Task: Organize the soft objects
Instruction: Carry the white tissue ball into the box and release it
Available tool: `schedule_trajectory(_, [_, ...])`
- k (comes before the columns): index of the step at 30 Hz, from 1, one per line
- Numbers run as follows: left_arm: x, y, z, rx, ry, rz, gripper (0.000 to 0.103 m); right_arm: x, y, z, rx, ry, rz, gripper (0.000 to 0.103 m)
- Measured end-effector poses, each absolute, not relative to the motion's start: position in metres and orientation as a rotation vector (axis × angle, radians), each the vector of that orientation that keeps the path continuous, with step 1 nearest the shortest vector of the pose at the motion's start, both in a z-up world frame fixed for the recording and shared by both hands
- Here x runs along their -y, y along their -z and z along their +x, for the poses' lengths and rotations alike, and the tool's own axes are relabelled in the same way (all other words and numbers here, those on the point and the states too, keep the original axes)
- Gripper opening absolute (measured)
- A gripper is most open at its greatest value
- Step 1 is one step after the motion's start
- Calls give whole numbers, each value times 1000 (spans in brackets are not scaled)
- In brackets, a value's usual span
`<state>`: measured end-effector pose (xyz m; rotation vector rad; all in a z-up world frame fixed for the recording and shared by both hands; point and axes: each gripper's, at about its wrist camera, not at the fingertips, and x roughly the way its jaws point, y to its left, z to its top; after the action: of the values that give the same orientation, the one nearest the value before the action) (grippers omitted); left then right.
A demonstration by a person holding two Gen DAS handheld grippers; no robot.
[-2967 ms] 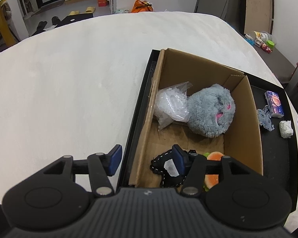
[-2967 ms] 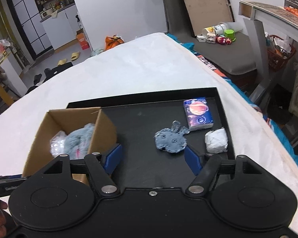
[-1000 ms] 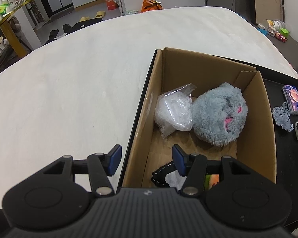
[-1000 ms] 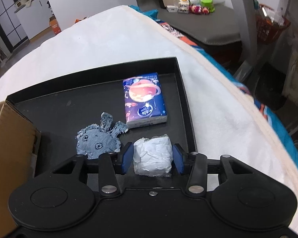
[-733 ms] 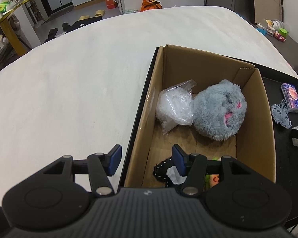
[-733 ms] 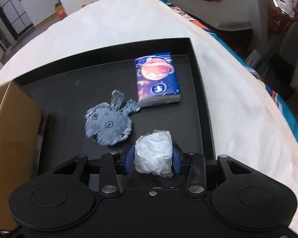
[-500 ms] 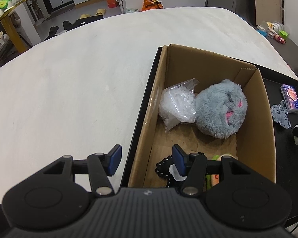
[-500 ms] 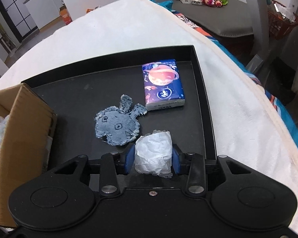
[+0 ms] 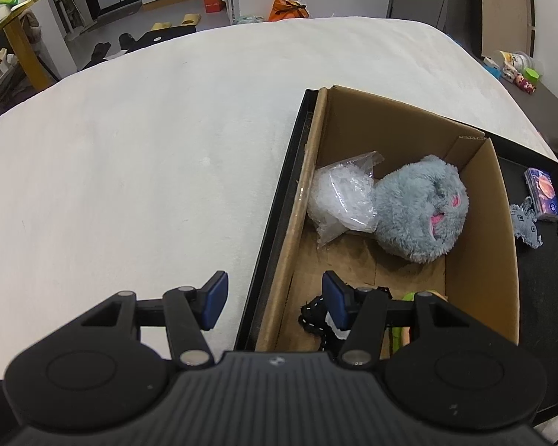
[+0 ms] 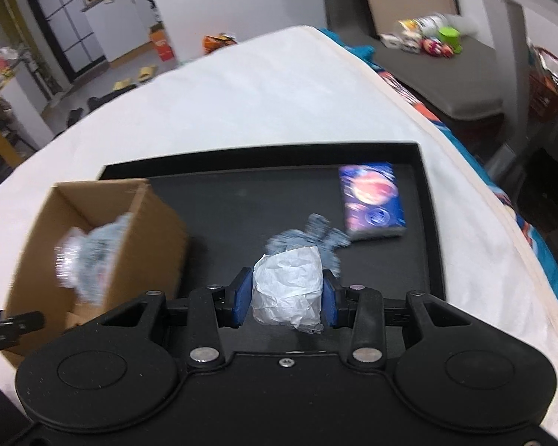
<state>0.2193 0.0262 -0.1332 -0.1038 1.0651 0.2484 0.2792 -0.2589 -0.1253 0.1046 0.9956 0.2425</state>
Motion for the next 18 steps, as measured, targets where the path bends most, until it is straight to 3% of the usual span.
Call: schedule_trajectory(18, [-42, 134, 212, -1059, -224, -150, 54, 198, 86, 270, -933, -344, 32, 38])
